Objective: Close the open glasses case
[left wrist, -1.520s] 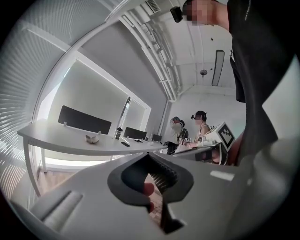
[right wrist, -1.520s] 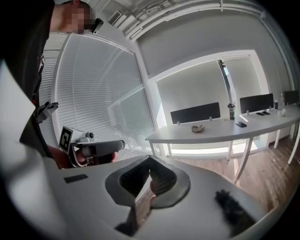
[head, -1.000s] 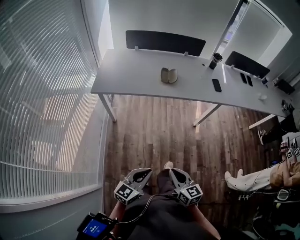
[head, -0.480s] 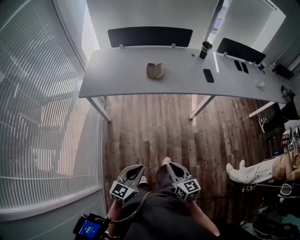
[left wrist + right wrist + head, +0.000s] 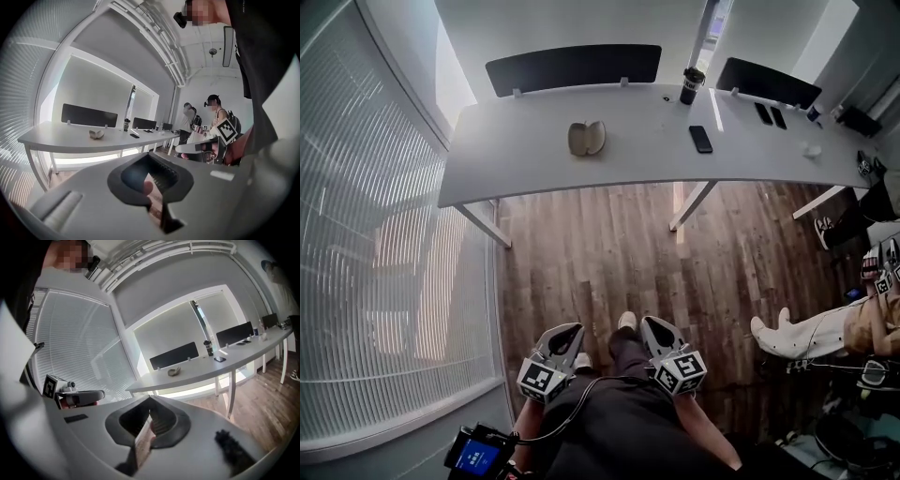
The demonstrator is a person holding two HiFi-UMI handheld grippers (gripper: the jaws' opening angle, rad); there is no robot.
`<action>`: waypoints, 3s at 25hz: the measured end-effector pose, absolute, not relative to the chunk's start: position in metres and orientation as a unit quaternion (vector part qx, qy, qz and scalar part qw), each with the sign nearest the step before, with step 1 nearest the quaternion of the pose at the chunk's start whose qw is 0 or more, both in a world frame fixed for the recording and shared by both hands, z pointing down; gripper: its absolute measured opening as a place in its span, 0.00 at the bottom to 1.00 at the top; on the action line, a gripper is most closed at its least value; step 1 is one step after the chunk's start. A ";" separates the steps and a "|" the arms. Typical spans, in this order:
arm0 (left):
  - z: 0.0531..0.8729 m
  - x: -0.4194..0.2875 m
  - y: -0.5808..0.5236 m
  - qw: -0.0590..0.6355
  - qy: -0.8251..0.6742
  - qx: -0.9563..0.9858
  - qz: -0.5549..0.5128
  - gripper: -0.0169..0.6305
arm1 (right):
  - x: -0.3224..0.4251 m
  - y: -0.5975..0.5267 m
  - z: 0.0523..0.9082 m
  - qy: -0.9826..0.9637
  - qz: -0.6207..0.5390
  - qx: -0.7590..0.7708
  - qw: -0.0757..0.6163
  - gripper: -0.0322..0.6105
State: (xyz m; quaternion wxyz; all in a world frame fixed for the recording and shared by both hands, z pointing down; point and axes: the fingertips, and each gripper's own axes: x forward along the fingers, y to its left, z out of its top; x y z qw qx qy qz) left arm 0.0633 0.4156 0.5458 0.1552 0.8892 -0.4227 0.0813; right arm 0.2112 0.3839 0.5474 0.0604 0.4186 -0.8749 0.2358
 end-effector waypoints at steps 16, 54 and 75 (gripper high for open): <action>0.562 0.125 0.320 0.167 -0.397 0.893 0.132 0.04 | 0.267 0.285 0.559 -0.870 0.249 0.425 0.028 0.06; 0.553 0.121 0.237 0.198 -0.453 0.862 0.113 0.03 | 0.239 0.185 0.562 -0.903 0.227 0.361 0.058 0.06; 0.541 0.111 0.164 0.187 -0.458 0.864 0.096 0.03 | 0.241 0.130 0.551 -0.896 0.223 0.378 0.070 0.06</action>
